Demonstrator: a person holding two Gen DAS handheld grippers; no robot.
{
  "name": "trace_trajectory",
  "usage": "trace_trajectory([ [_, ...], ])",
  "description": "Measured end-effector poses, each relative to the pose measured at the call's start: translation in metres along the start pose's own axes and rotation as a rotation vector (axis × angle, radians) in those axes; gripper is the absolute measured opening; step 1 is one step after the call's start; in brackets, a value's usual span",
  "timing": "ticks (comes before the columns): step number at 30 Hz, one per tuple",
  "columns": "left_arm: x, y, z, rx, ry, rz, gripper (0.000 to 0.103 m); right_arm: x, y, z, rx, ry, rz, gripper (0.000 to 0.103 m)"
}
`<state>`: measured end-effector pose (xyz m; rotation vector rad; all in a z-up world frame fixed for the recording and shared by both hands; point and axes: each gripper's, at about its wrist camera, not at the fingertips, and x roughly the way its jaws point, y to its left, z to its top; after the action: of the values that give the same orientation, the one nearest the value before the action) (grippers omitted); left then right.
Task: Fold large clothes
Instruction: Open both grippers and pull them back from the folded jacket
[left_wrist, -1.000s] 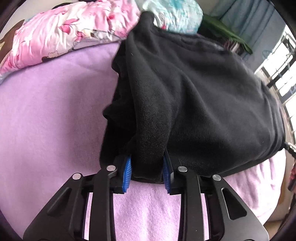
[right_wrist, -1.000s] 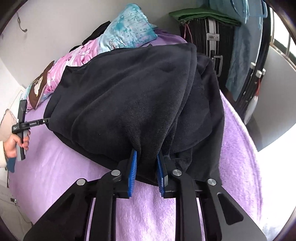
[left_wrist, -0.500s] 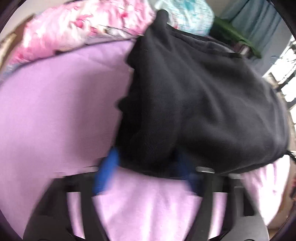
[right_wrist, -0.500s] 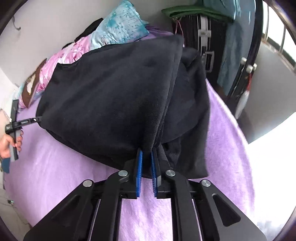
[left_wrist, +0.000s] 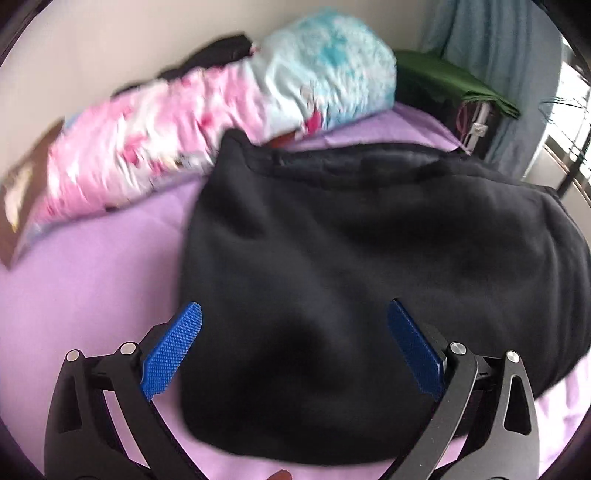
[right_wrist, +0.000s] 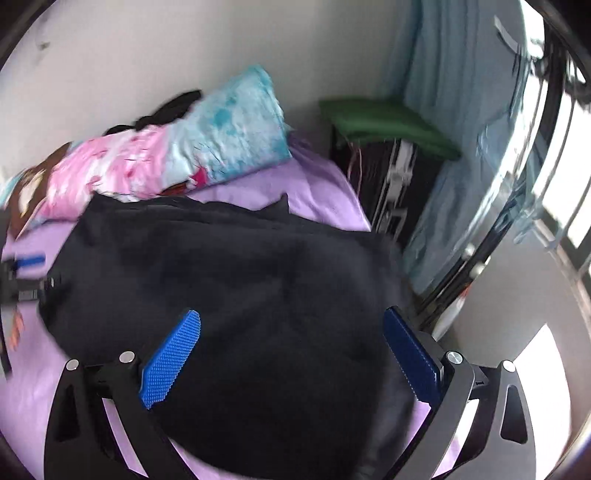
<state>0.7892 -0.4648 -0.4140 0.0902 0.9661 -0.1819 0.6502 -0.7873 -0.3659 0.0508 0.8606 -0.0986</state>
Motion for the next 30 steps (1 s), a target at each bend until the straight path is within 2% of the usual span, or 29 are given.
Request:
trace_trajectory([
  [4,0.034,-0.006,-0.009,-0.039,0.046,0.017,0.097,0.042,-0.002,-0.014,0.044,0.054,-0.067,0.097],
  [9,0.057,-0.009,-0.023,-0.015,0.053,0.043,0.098,0.062,0.009,-0.035,-0.077,0.044,-0.164,0.098],
  [17,0.052,-0.009,-0.02,-0.035,0.061,0.029,0.097,0.06,0.01,-0.025,-0.08,0.068,-0.149,0.098],
  [20,0.033,-0.01,-0.017,-0.022,0.067,0.004,0.097,0.042,0.015,-0.015,-0.087,0.074,-0.123,0.097],
  [23,-0.003,-0.011,-0.017,-0.017,0.031,0.001,0.097,0.016,0.022,-0.009,-0.08,0.064,-0.108,0.097],
  [30,-0.113,-0.017,-0.028,-0.061,0.018,0.025,0.097,-0.086,0.03,0.001,0.0,0.067,-0.092,0.097],
])
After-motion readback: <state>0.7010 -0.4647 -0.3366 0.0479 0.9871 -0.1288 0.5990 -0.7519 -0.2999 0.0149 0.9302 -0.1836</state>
